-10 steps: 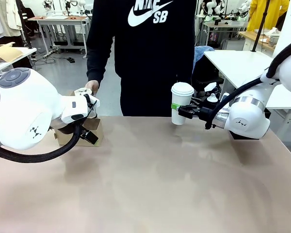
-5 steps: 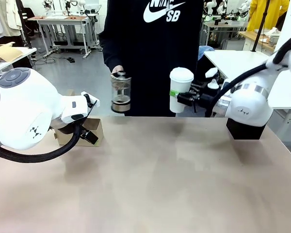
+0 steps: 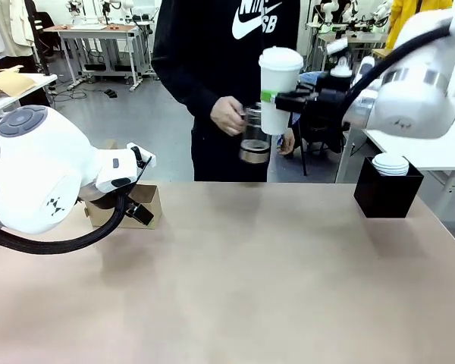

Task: Pour a drink into a cup and package it in a carrier.
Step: When a person places the Paper Cup Lid on the 600 ml Paper Cup , lift the 600 ml Paper Cup, then position the Cup Carrier in the center of the table.

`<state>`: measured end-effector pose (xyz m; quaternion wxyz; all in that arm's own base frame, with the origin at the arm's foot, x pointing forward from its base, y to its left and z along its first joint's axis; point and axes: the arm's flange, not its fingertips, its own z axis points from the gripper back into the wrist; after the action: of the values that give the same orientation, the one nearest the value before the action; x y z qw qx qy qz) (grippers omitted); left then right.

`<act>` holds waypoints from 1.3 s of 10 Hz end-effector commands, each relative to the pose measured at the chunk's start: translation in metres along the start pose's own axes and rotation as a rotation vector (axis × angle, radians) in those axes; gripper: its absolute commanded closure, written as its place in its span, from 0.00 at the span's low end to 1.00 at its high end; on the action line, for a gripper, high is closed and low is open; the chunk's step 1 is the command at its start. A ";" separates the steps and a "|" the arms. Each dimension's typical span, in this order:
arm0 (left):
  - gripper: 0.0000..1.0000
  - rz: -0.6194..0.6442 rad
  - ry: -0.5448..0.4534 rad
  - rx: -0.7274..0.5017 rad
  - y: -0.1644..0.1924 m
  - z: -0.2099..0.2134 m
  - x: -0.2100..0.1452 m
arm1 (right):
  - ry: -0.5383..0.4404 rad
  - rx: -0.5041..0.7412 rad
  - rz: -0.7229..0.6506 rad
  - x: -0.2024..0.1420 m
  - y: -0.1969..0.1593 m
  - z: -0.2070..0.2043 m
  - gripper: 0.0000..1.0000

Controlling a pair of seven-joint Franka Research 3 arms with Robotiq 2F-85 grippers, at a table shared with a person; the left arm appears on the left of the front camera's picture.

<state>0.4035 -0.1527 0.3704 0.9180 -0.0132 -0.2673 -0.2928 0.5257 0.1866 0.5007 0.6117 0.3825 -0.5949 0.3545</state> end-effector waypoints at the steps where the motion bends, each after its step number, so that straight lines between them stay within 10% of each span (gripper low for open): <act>1: 0.00 0.002 0.000 -0.001 0.001 0.000 0.000 | 0.070 0.008 -0.021 0.036 0.022 0.000 0.19; 13: 0.00 0.002 0.000 -0.001 0.001 0.000 0.000 | 0.047 0.024 0.003 0.067 0.042 0.006 0.19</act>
<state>0.4035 -0.1528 0.3704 0.9179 -0.0132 -0.2674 -0.2928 0.4867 0.1967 0.5657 0.6186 0.3860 -0.5733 0.3737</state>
